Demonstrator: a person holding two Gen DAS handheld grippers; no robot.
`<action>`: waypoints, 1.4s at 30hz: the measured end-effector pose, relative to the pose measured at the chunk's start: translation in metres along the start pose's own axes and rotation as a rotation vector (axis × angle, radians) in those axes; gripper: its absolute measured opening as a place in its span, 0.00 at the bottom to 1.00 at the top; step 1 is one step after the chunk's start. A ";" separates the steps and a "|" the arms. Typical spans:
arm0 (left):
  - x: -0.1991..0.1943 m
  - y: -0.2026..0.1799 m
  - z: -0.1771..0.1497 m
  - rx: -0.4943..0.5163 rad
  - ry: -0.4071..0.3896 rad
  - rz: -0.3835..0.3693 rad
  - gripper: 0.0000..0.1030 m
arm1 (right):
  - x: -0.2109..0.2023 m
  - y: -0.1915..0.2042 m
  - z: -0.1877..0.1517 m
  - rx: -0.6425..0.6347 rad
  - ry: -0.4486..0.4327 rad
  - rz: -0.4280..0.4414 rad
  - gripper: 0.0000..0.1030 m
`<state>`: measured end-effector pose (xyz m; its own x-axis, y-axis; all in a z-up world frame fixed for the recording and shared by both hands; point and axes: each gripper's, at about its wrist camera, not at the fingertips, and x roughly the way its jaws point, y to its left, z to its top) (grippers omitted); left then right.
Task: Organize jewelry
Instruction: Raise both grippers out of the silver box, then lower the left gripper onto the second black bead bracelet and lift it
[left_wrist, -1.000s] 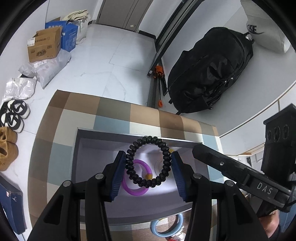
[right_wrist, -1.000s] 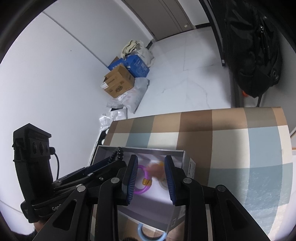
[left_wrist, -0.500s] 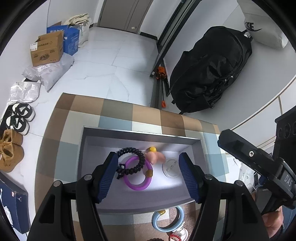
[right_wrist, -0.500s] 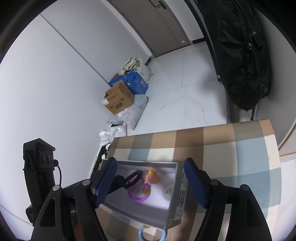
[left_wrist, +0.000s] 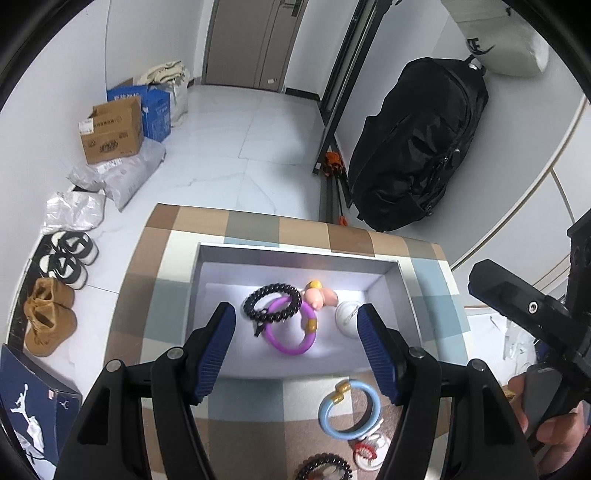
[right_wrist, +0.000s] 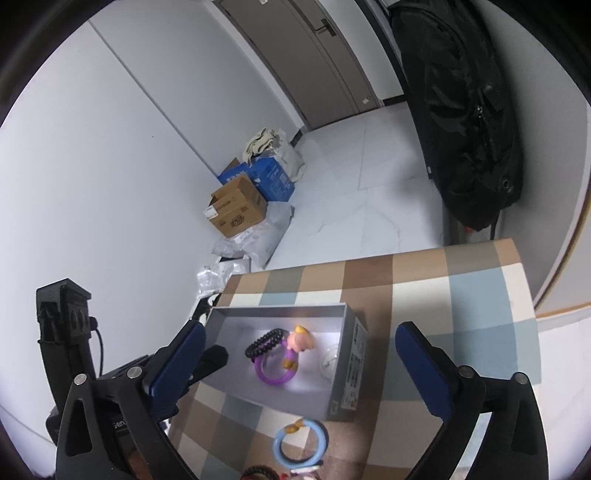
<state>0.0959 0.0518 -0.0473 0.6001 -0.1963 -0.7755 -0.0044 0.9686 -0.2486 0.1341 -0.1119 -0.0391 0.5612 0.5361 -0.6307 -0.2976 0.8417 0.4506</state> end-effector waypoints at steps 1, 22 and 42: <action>-0.003 -0.001 -0.003 0.007 -0.010 0.008 0.62 | -0.002 0.000 -0.003 -0.004 -0.003 -0.003 1.00; -0.034 -0.005 -0.046 0.053 -0.070 0.022 0.76 | -0.045 0.016 -0.059 -0.143 -0.016 -0.094 1.00; -0.010 -0.021 -0.095 0.115 0.142 -0.035 0.76 | -0.055 0.013 -0.077 -0.154 0.014 -0.108 1.00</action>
<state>0.0145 0.0186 -0.0893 0.4791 -0.2422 -0.8437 0.1112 0.9702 -0.2154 0.0399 -0.1253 -0.0476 0.5855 0.4423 -0.6794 -0.3520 0.8936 0.2785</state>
